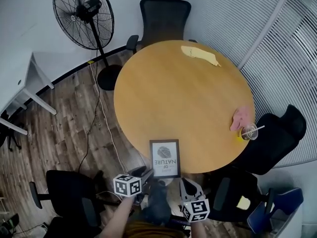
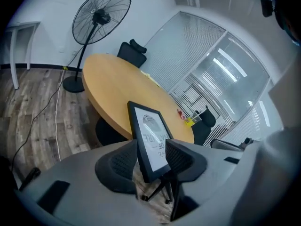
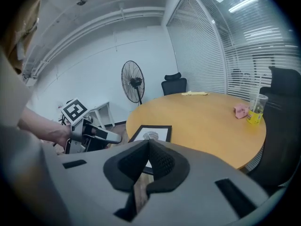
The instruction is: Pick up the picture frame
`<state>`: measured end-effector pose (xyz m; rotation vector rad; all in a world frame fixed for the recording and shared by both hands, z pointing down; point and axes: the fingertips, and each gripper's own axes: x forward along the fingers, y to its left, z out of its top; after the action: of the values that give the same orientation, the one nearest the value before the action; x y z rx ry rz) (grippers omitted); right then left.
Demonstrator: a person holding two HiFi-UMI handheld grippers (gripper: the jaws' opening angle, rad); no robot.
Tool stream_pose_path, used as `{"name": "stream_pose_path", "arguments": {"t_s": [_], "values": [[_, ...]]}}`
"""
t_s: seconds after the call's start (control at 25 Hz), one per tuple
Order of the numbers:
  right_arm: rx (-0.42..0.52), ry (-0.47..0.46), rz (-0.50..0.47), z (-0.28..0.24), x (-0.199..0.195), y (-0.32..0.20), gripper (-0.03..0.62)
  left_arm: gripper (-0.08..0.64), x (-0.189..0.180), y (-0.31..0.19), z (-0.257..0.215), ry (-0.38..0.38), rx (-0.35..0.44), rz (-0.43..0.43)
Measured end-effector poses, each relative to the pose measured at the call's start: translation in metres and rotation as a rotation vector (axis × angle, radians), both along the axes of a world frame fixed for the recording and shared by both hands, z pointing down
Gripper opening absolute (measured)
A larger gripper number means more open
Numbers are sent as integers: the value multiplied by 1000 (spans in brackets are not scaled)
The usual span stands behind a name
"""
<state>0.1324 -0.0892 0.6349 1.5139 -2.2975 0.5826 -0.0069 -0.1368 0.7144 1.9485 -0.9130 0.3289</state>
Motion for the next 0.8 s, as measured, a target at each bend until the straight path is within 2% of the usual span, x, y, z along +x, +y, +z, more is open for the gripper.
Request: {"name": "stream_pose_path", "arguments": {"t_s": [0.2, 0.32, 0.44, 0.68, 0.8], "values": [[-48, -9, 4, 18, 7, -4, 12, 207, 4, 3, 27, 8, -115, 5], [-67, -24, 3, 25, 7, -10, 12, 207, 8, 4, 37, 44, -170, 7], [-75, -25, -4, 30, 8, -18, 12, 213, 17, 3, 43, 96, -212, 16], [-99, -25, -14, 39, 15, -28, 12, 219, 36, 5, 51, 138, -277, 64], [-109, -33, -24, 42, 14, -34, 12, 191, 39, 2, 55, 166, -297, 65]]}}
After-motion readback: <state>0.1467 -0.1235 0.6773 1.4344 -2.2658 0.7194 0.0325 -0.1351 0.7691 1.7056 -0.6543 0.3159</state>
